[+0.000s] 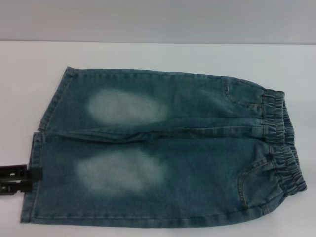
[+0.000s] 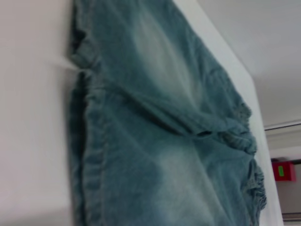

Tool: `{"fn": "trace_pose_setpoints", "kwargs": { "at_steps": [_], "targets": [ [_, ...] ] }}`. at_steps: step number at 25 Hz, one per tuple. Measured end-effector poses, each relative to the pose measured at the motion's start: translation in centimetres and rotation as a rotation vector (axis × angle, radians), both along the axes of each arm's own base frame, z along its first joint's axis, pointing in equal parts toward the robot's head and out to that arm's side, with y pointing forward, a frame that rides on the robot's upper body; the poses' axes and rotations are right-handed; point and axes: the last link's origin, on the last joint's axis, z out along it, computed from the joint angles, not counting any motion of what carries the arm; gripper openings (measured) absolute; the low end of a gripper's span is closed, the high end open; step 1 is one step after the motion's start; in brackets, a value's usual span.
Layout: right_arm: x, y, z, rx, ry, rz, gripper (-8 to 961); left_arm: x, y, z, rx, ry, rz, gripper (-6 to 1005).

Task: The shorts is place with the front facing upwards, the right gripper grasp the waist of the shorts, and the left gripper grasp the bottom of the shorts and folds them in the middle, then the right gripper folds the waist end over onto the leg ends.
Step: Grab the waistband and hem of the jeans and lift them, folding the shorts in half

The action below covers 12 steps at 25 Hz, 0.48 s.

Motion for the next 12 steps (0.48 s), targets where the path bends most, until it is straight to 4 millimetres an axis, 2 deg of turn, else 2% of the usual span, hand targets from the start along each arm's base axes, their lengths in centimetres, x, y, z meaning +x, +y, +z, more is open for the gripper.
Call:
{"fn": "trace_pose_setpoints", "kwargs": {
  "at_steps": [7, 12],
  "targets": [
    [0.2, 0.1, -0.2, -0.011, 0.006, -0.017, 682, -1.7, -1.6, 1.1, 0.005, 0.028, 0.061, 813],
    [0.3, 0.2, -0.3, -0.018, 0.012, -0.028, 683, -2.2, -2.3, 1.1, 0.004, 0.039, 0.078, 813]
  ]
}}
